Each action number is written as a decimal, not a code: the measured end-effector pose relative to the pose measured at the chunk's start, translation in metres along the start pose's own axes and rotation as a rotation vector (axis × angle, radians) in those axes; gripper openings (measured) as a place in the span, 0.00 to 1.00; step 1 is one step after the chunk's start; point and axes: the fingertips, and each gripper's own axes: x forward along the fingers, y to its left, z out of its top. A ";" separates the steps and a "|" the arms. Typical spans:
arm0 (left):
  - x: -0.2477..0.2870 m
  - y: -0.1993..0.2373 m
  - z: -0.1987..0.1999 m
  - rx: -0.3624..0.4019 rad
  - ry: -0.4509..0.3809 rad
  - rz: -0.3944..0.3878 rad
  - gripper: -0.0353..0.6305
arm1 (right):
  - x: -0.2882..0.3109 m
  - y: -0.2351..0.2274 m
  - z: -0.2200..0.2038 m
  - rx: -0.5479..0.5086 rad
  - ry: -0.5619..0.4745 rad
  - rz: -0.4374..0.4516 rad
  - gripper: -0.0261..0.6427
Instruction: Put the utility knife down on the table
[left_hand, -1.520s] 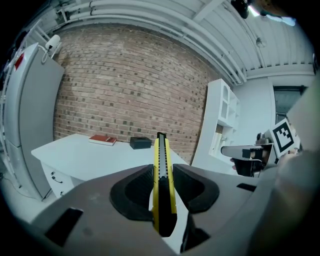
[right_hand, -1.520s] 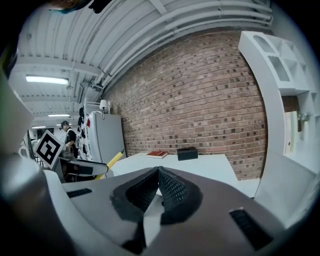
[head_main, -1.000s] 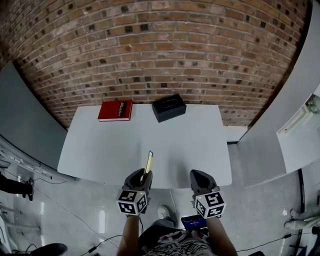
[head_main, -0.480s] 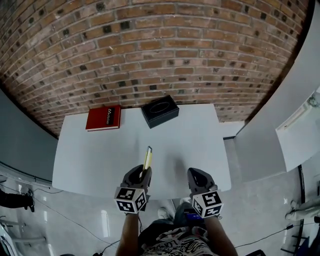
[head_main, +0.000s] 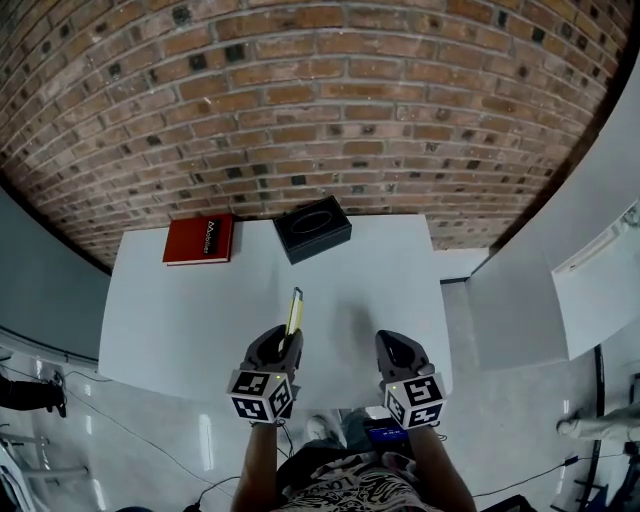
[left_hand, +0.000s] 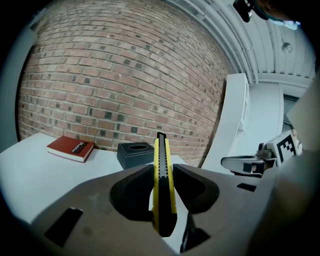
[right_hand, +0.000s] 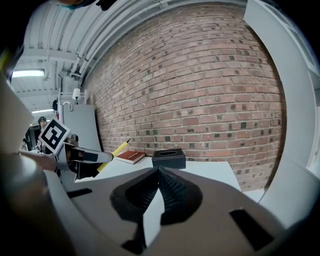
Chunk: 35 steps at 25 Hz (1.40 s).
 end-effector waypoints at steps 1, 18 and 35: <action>0.002 0.000 -0.002 -0.001 0.006 0.001 0.24 | 0.001 -0.001 -0.003 0.003 0.008 0.002 0.04; 0.044 -0.003 -0.083 -0.013 0.203 0.032 0.24 | 0.007 -0.028 -0.063 0.024 0.167 0.021 0.04; 0.064 0.004 -0.160 -0.020 0.340 0.064 0.24 | 0.007 -0.050 -0.115 0.046 0.260 0.019 0.04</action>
